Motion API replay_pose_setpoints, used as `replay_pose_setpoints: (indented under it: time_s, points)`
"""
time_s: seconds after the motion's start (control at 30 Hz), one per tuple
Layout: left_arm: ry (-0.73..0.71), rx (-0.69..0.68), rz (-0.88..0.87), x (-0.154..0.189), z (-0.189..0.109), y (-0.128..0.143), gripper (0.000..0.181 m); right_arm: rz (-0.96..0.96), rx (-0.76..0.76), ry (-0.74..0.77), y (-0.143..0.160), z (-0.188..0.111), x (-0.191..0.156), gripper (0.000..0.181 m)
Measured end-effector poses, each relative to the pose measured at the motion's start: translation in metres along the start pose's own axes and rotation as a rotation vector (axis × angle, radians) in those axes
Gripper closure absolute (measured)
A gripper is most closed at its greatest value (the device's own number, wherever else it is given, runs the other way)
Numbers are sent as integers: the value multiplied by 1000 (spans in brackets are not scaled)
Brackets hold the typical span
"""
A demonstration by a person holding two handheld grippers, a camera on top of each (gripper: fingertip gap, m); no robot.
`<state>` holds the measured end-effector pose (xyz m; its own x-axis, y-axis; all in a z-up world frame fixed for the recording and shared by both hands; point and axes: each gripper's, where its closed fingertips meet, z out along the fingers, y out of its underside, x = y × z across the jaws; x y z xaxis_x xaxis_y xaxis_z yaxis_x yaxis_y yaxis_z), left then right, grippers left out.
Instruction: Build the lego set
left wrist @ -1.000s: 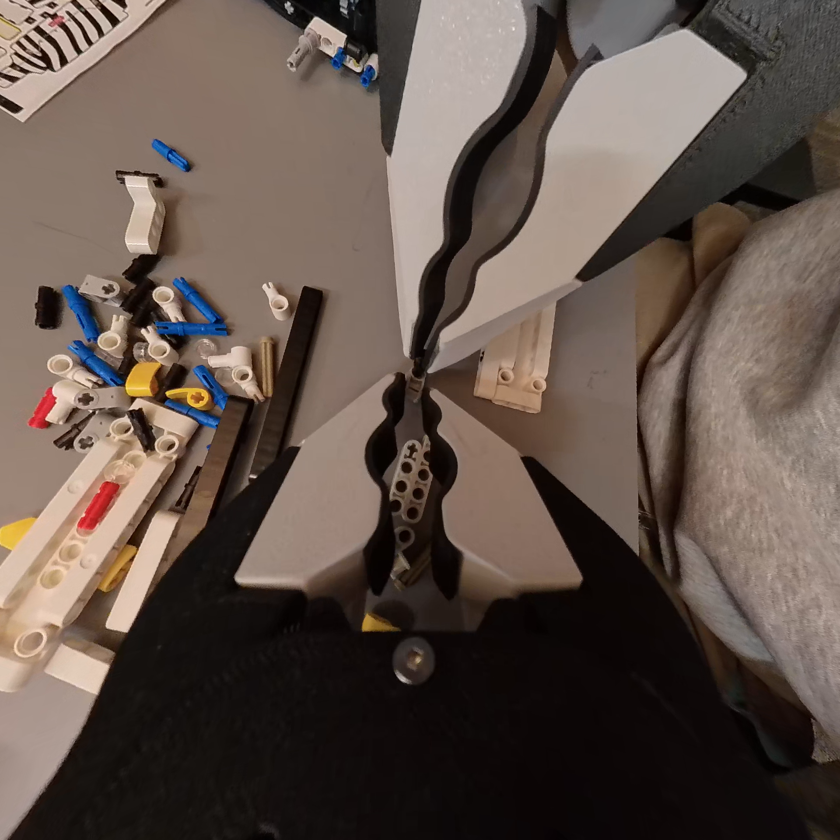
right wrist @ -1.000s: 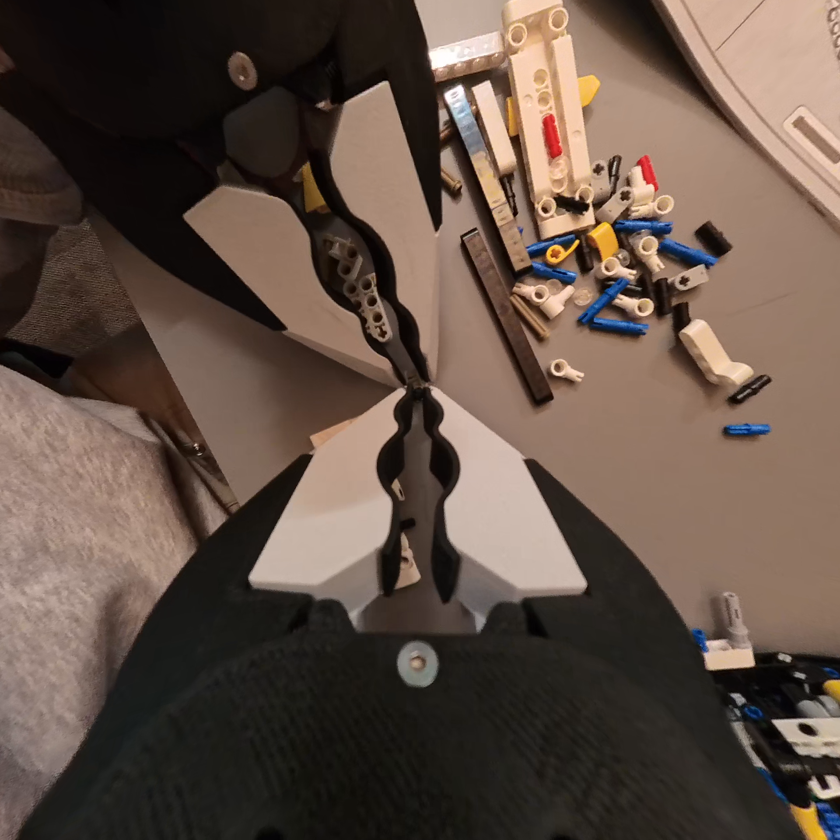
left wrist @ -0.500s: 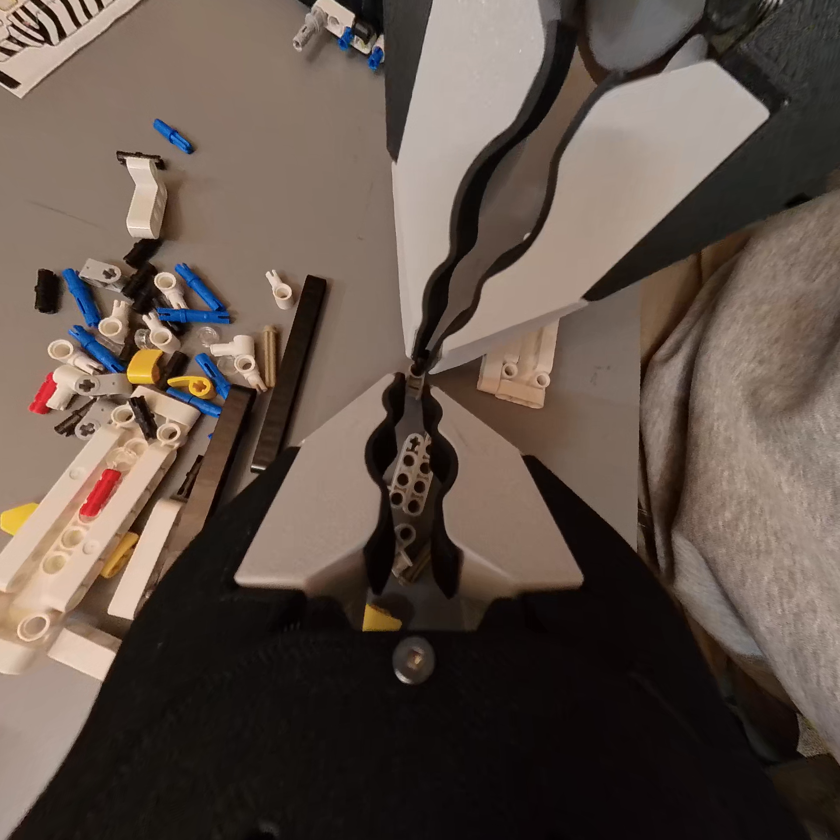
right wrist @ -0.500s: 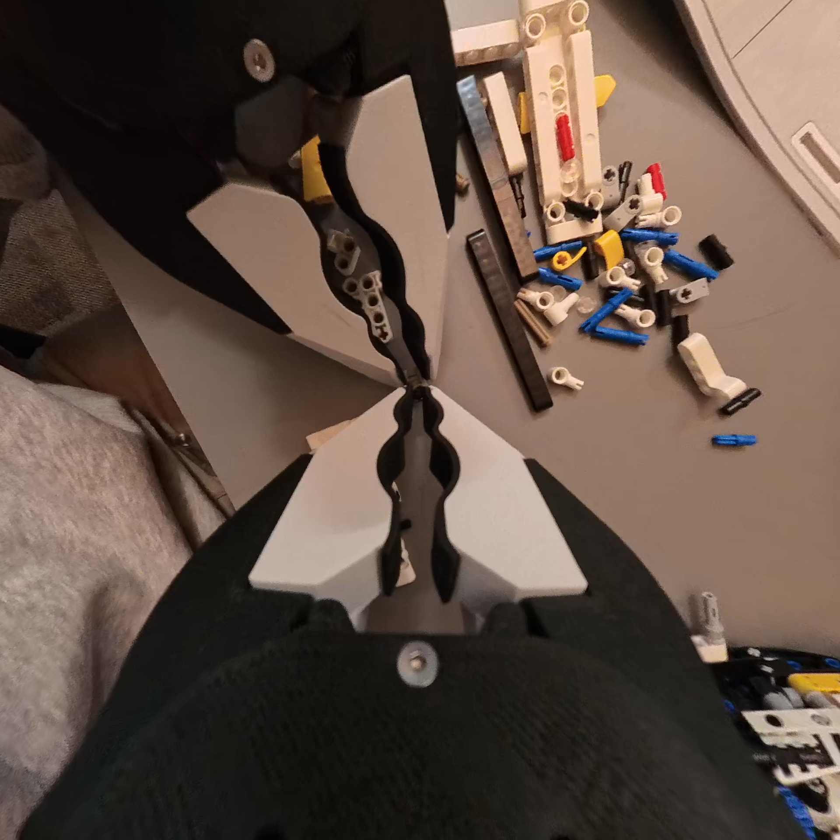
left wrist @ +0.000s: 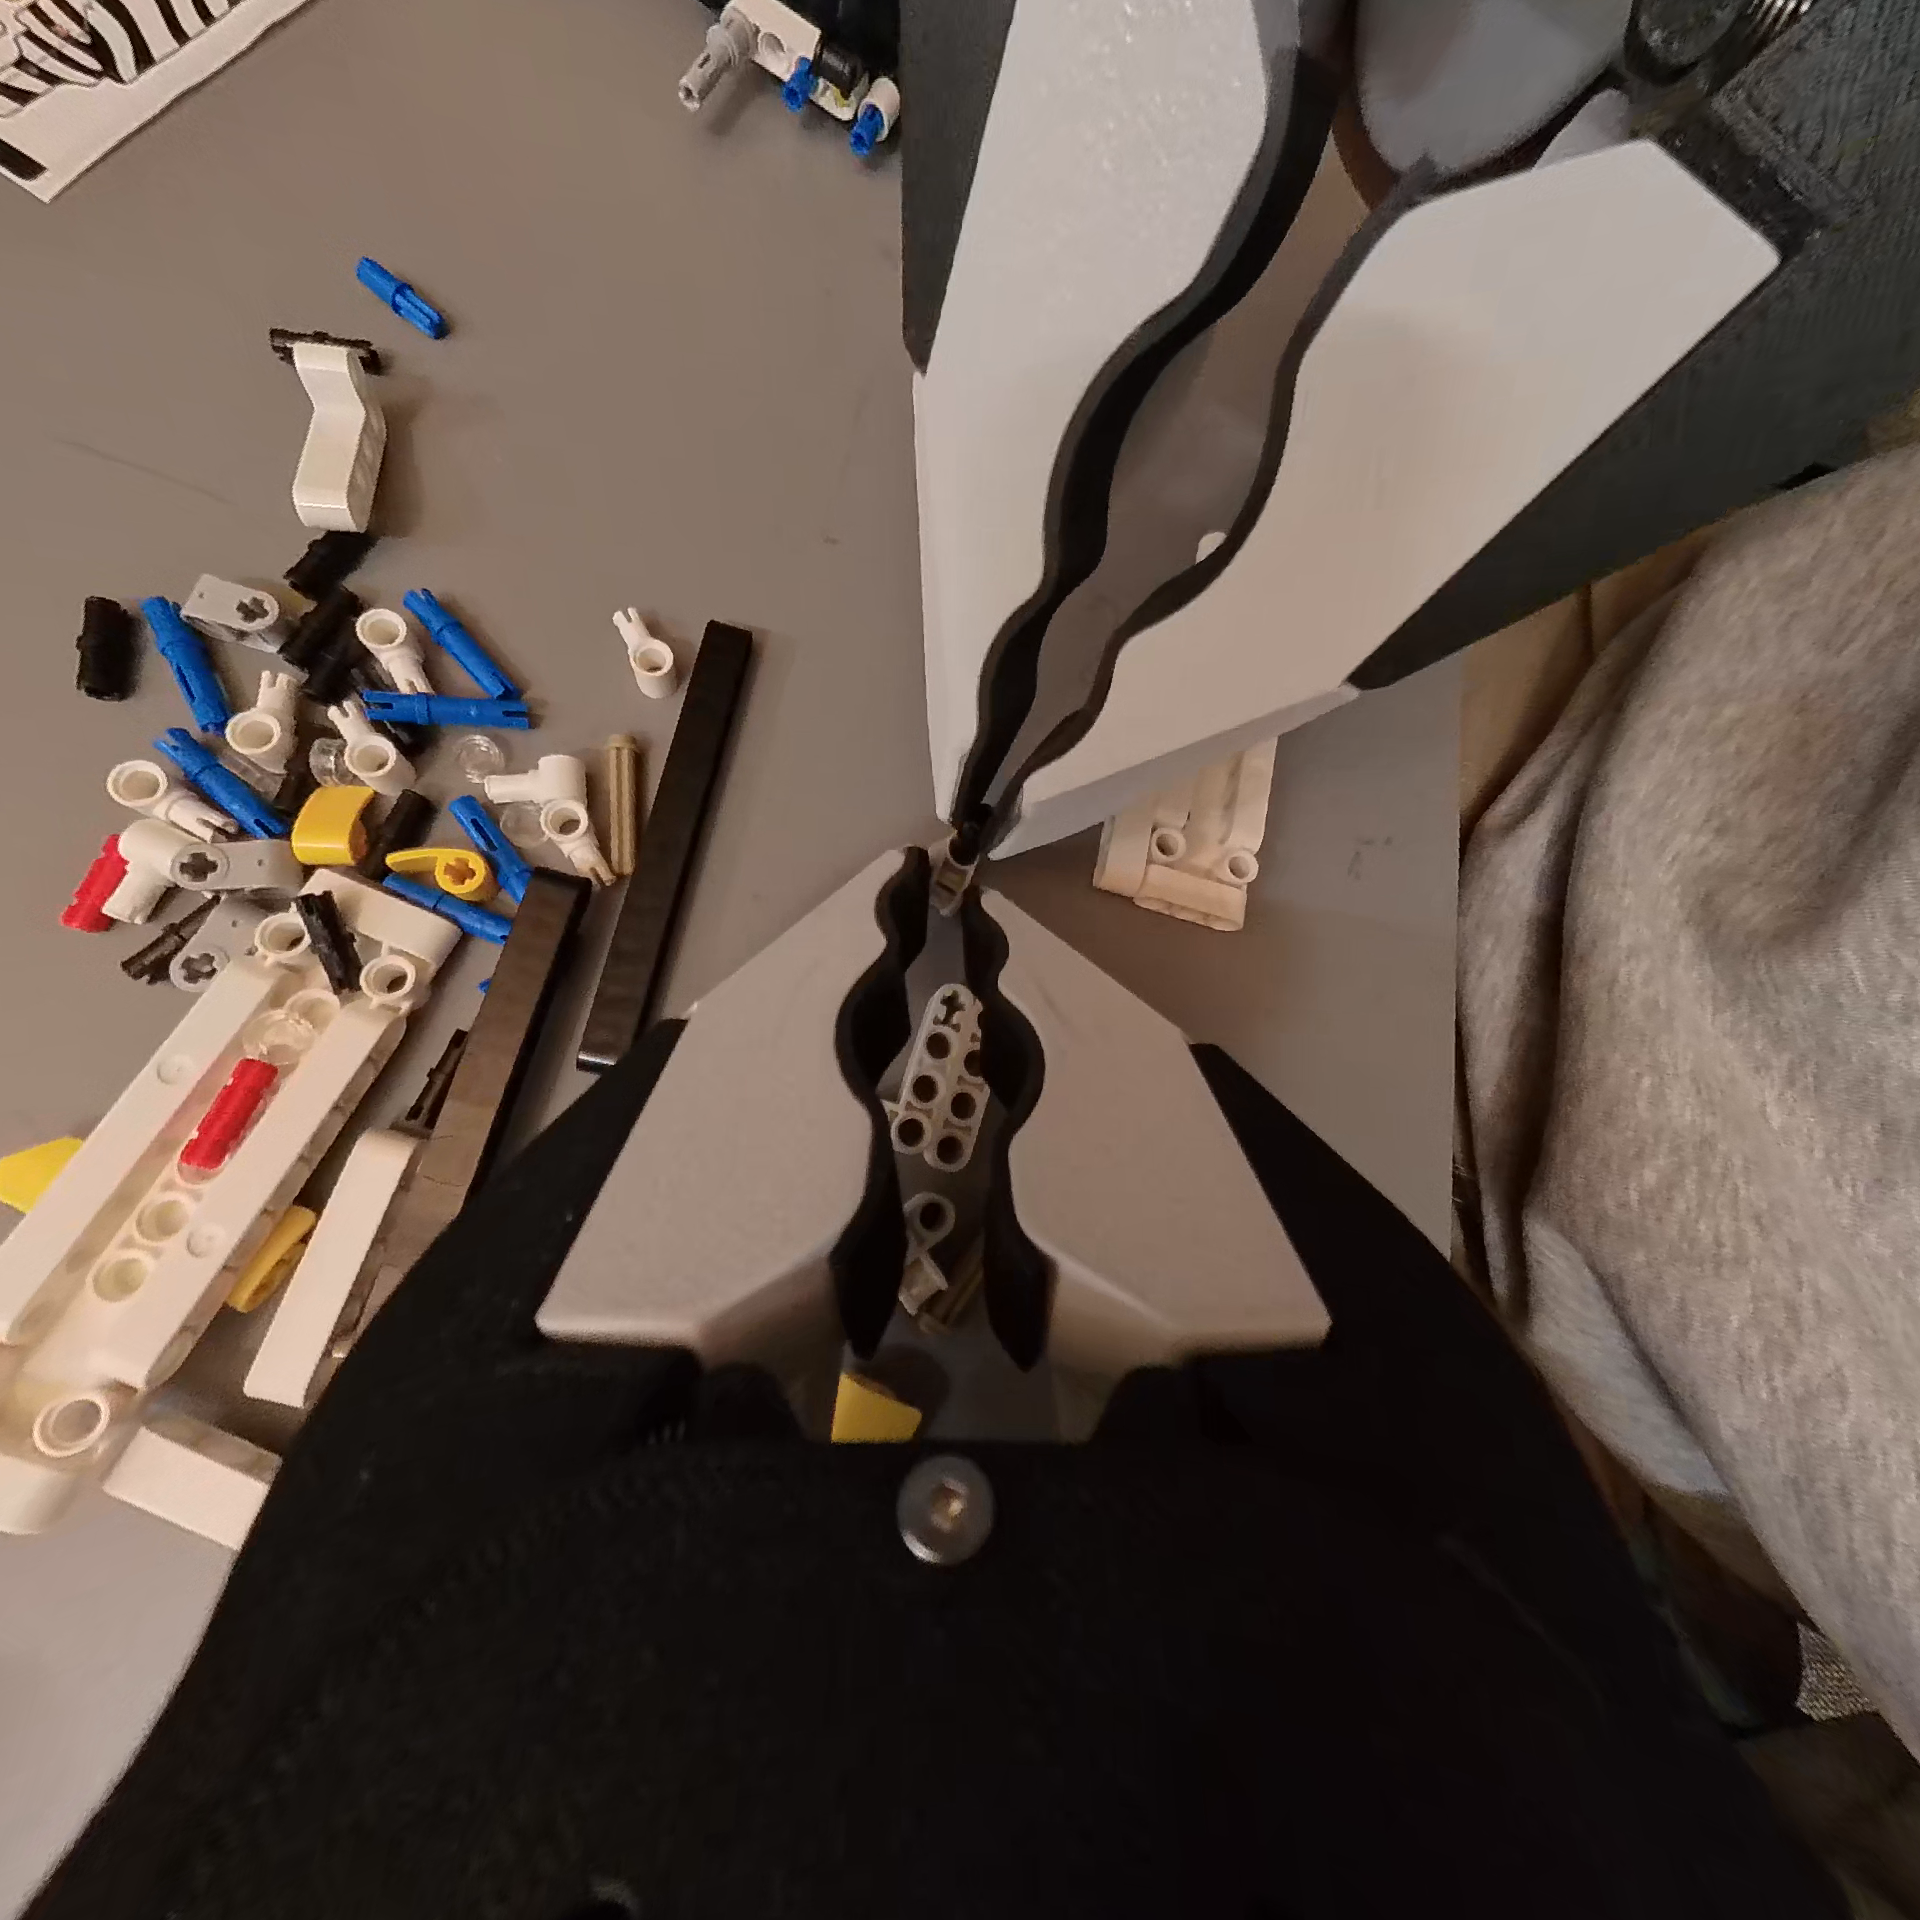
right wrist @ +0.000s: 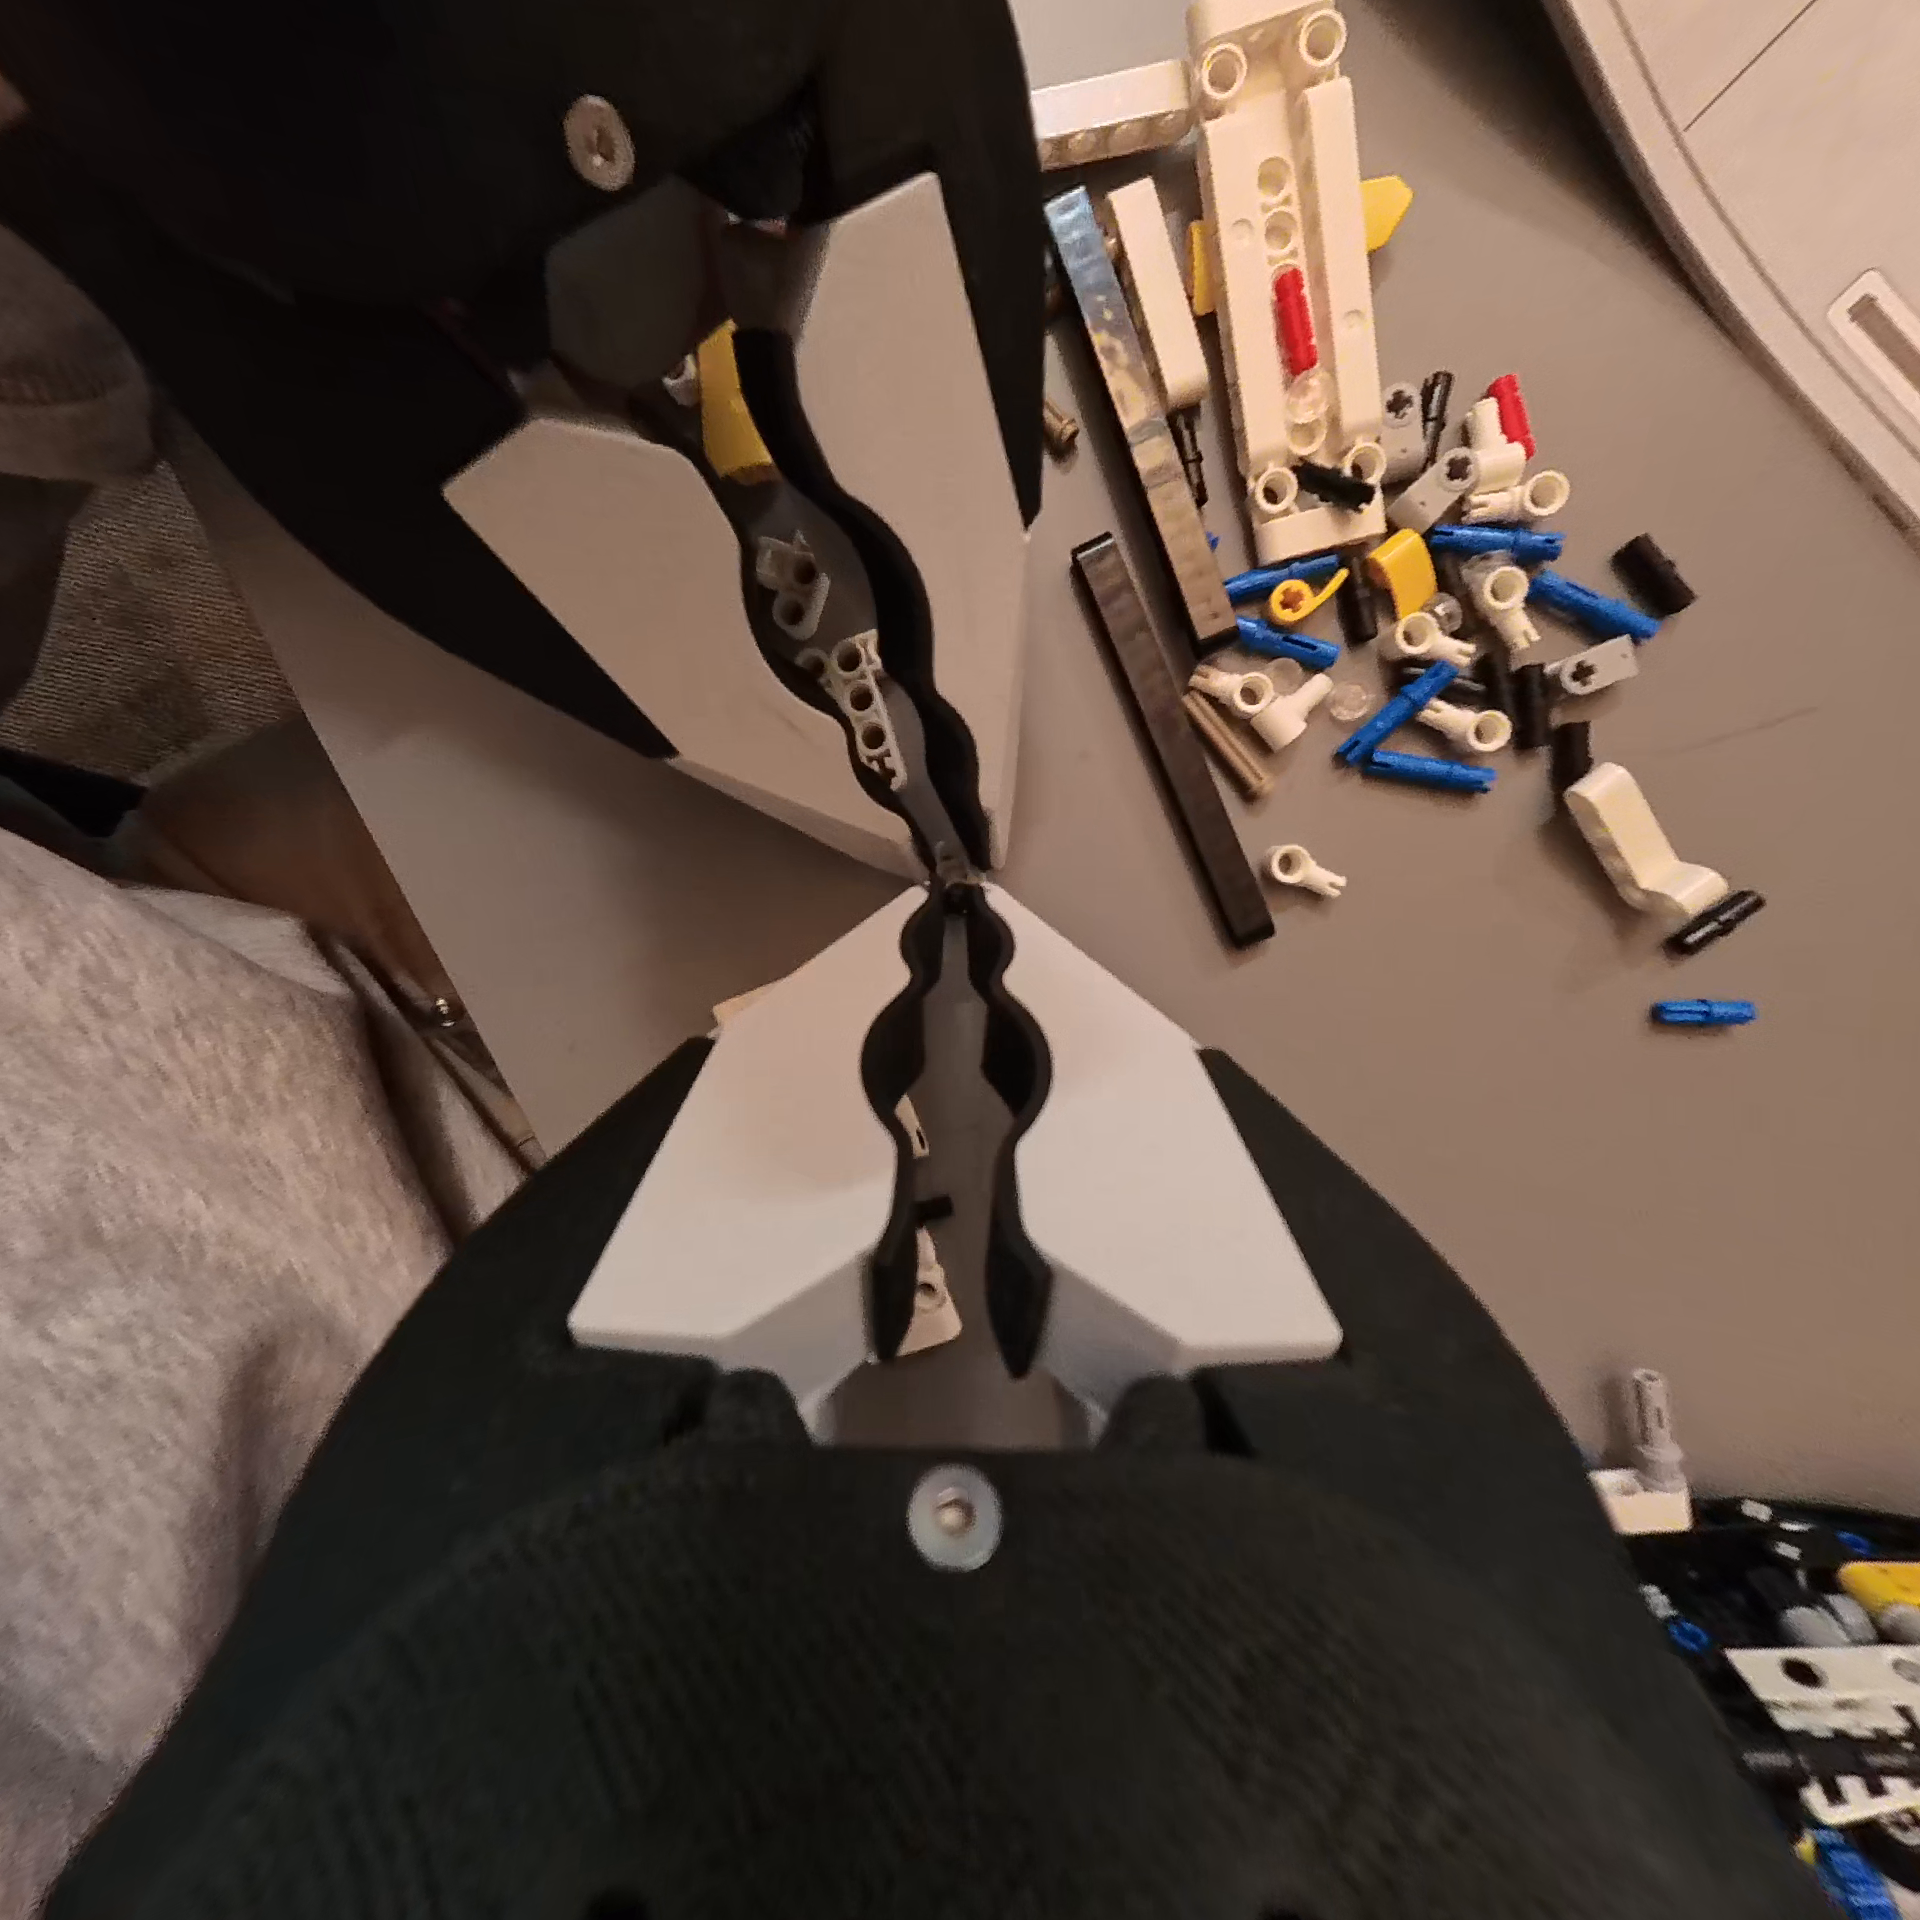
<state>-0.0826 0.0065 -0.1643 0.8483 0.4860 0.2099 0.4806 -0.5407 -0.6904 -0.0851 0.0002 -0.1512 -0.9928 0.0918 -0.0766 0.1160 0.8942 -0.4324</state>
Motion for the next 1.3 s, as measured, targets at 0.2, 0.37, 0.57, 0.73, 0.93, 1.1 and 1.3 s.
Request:
replay_pose_setpoints:
  time_s: [0.2,0.37,0.57,0.73,0.93,1.1,1.3]
  points:
    - [-7,-4,6,-1,0,1,176,10,8,-7,-1,0,0,179]
    - [-5,-5,0,-1,0,1,176,20,18,-12,-2,0,0,179]
    - [3,4,-27,-2,0,0,174,16,22,-3,-2,0,3,179]
    - [69,11,-81,-1,1,5,171,26,18,-17,-3,1,3,179]
    - [39,-11,-42,0,0,6,171,28,-7,-32,-1,1,2,179]
    - [46,-2,-39,0,0,6,172,10,-35,-30,-1,1,2,179]
    - [30,-14,-45,0,0,6,172,-26,-77,-23,-1,2,1,179]
